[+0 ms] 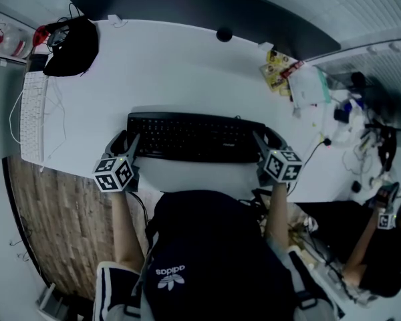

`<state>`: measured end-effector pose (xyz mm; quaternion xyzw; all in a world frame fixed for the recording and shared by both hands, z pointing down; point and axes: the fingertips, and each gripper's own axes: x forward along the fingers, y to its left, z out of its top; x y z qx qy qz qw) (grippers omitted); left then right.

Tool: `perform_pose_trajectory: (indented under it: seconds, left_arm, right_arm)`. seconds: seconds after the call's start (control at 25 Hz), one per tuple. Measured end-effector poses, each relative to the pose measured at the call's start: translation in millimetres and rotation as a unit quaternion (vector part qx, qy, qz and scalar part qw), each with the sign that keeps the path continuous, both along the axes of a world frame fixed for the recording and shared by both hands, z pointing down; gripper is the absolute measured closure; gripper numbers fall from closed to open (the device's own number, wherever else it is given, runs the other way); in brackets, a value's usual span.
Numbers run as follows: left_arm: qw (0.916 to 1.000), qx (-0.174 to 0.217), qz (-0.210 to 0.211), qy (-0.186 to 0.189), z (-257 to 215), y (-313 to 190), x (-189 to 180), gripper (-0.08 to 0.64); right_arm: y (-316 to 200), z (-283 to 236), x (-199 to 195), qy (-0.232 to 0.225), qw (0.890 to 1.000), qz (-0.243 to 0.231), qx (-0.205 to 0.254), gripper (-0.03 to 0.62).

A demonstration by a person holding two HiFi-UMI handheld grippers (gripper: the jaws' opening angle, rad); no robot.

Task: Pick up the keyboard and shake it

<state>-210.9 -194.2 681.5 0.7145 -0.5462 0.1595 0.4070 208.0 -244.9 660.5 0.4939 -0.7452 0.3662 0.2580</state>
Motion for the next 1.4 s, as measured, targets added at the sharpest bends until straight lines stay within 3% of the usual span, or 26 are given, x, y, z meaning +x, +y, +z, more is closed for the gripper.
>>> perform_pose_trajectory:
  seconds: [0.24,0.52,0.72,1.08,1.4]
  left_arm:
    - [0.9994,-0.023,0.014,0.021,2.8,0.2,5.7,0.35]
    - [0.9999,-0.008,0.009,0.005,-1.0,0.5,5.0,0.351]
    - [0.9999,0.013,0.006,-0.002,-8.2,2.7,5.4,0.351]
    - [0.9943,0.107,-0.005,-0.002,-54.1,-15.8,5.0,0.351]
    - [0.9772,0.212,-0.012,0.003,-114.6,-36.9,-6.4,0.35]
  right_arm:
    - [0.3,5.8,-1.4,-0.056,0.998,0.024,-0.014,0.396]
    - [0.6,4.4,-0.7,-0.04,0.999,0.013,-0.008,0.396]
    - [-1.4,-11.7,-3.3,-0.035,0.999,0.002,0.025,0.396]
    - [-21.5,-71.1,-4.3,-0.029,0.992,-0.01,0.122,0.396]
    - [-33.8,-139.0,-13.8,-0.029,0.975,-0.013,0.221,0.396]
